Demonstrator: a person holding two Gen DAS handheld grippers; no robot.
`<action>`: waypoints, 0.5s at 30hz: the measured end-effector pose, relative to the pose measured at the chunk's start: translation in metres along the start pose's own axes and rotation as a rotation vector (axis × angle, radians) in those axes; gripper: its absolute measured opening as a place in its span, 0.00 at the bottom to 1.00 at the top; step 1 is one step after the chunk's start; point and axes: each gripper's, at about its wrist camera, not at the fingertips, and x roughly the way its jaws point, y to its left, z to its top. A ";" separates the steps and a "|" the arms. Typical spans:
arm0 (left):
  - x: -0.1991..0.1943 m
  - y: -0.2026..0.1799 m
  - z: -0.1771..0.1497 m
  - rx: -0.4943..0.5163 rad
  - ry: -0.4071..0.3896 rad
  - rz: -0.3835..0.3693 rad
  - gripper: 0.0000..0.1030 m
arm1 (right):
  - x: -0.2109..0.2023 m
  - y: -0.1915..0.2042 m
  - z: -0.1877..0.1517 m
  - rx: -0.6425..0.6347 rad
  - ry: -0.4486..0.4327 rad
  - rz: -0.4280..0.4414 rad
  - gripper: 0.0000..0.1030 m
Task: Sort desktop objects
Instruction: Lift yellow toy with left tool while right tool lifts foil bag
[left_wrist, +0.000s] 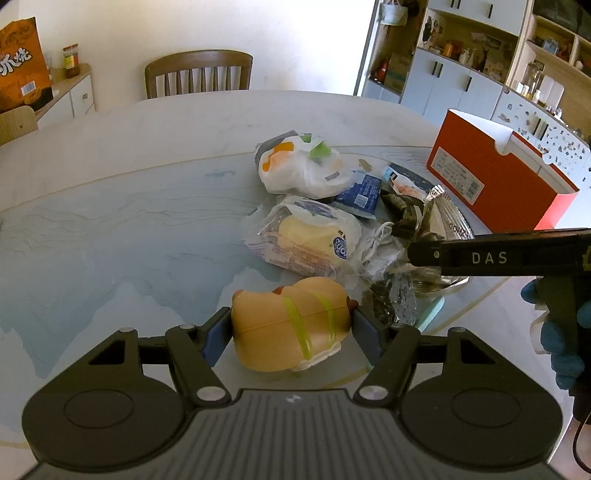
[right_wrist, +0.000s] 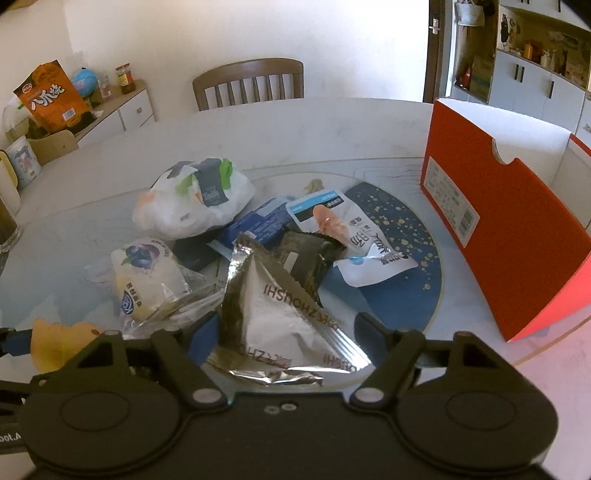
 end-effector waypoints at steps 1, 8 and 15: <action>0.000 0.000 0.001 0.000 -0.001 -0.002 0.67 | 0.000 0.000 0.000 0.003 0.006 0.004 0.66; -0.003 0.001 0.008 0.003 -0.014 -0.014 0.67 | -0.004 0.004 0.002 0.009 0.043 0.006 0.50; -0.015 -0.001 0.022 0.016 -0.043 -0.032 0.67 | -0.027 0.002 0.005 0.041 0.038 0.000 0.48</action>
